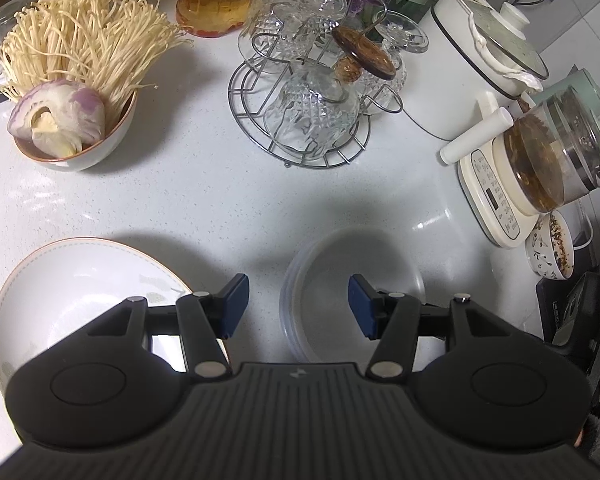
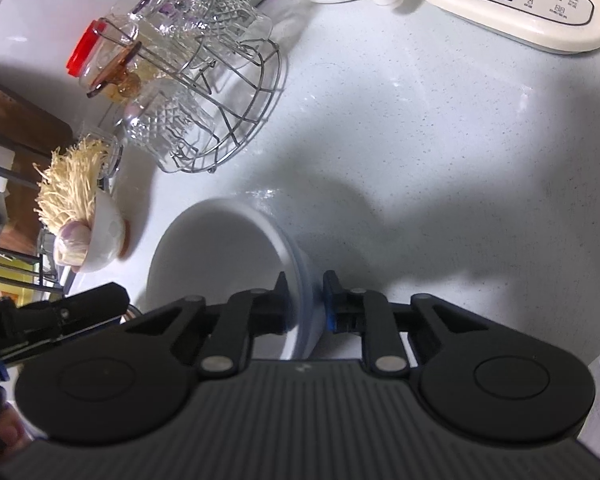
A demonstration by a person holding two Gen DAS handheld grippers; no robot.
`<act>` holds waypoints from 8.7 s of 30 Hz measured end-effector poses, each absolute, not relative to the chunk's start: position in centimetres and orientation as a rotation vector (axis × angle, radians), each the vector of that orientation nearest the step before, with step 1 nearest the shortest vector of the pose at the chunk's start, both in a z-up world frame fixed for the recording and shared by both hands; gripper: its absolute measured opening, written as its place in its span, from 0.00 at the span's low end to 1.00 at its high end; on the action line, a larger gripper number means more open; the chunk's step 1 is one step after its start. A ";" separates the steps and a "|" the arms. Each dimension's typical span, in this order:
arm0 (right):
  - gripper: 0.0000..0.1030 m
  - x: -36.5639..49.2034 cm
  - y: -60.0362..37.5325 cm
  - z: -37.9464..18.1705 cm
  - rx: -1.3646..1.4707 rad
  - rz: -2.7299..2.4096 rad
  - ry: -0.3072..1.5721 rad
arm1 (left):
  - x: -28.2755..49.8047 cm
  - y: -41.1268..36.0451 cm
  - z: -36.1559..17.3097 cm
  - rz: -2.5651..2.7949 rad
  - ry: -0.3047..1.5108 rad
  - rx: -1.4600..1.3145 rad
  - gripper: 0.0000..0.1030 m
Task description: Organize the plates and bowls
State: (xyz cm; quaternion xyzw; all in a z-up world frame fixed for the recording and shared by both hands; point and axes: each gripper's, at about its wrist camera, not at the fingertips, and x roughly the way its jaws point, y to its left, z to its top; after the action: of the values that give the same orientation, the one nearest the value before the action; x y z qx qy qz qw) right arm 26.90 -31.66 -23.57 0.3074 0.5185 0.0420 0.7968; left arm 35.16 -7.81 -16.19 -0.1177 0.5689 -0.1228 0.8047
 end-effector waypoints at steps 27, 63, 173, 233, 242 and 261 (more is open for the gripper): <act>0.13 23.2 -37.8 -23.5 0.689 -0.060 1.082 | 34.2 -15.1 -18.6 -0.457 1.286 -0.192 0.63; 0.13 21.5 -38.7 -23.5 0.704 -0.062 1.047 | 35.4 -17.7 -23.7 -0.471 1.400 -0.236 0.32; 0.14 21.3 -17.9 -13.3 0.374 0.283 0.980 | 26.4 6.4 -13.4 -0.248 1.149 -0.466 0.29; 0.49 14.3 -18.1 -4.6 0.211 0.380 0.668 | 14.8 6.0 -2.8 -0.168 0.854 -0.219 0.50; 0.49 10.1 -19.8 -2.0 0.204 0.410 0.575 | 9.4 4.3 0.5 -0.136 0.761 -0.209 0.50; 0.49 1.5 -22.6 -2.0 0.170 0.402 0.521 | 0.4 1.7 1.2 -0.093 0.742 -0.226 0.50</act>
State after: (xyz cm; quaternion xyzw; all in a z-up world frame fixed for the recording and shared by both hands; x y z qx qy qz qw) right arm 1.48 -22.56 -1.99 0.0834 0.2554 0.1974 0.9428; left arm 0.41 1.66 1.16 -0.1102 0.3614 -0.0454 0.9247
